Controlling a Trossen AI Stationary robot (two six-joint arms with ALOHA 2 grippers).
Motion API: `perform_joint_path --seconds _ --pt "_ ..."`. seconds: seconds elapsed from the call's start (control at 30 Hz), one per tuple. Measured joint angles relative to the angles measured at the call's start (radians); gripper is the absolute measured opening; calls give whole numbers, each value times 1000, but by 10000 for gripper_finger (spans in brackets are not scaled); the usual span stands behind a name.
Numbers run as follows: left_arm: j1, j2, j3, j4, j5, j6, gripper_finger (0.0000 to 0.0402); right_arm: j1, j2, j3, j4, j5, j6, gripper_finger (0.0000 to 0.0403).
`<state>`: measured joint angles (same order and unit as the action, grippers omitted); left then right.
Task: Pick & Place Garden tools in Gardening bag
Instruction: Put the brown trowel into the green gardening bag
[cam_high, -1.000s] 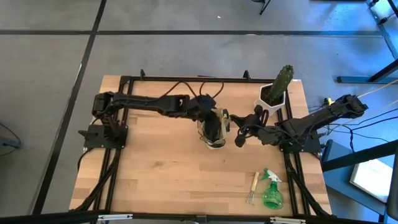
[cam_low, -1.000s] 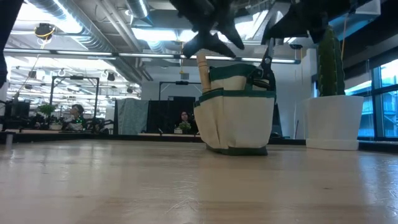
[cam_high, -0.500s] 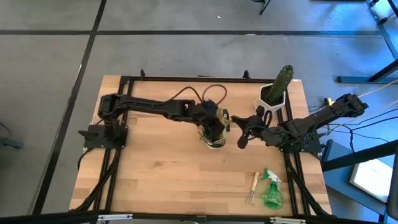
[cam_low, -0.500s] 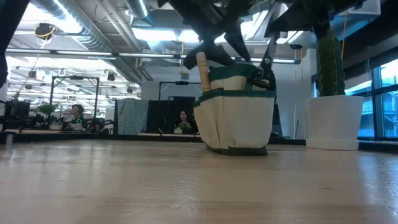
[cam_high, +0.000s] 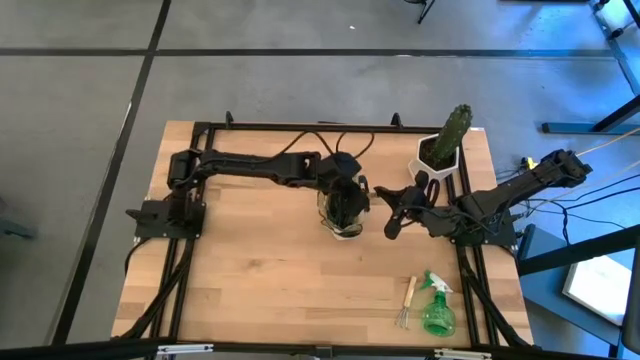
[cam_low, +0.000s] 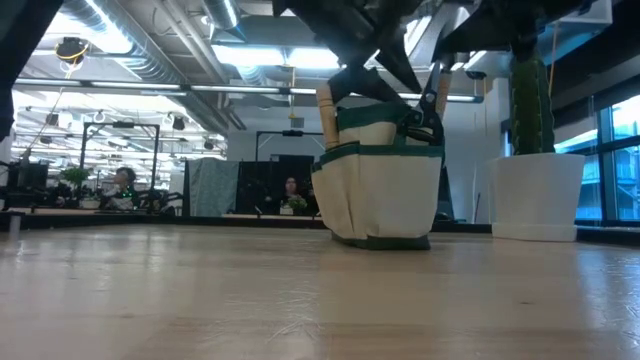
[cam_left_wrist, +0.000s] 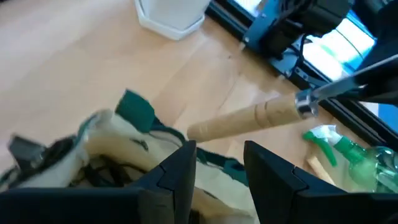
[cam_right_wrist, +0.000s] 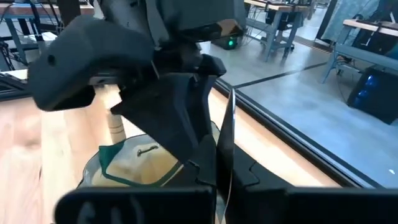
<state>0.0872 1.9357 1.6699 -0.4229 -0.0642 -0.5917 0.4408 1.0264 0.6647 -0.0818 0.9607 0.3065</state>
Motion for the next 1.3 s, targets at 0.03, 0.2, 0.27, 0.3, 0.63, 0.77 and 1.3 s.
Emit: perform_joint_path --seconds 0.03,0.2,0.27,0.3,0.63,0.77,1.3 --pt "0 10 2 -5 -13 -18 129 0 0 0 0 0 1 0" --pt "-6 42 -2 -60 -69 -86 129 0 0 0 -26 0 28 0" --pt "-7 41 -2 -77 -81 -102 129 0 0 0 -26 0 29 0" --pt "-8 47 0 -63 -89 -102 129 0 0 0 -27 0 29 0" --pt "-14 55 0 9 -98 -102 129 -1 0 0 -25 7 34 0" --pt "-14 65 0 12 -97 -105 129 -1 0 0 -25 7 34 0" --pt "-22 92 51 -104 -134 -95 55 -1 0 0 -19 7 38 0"
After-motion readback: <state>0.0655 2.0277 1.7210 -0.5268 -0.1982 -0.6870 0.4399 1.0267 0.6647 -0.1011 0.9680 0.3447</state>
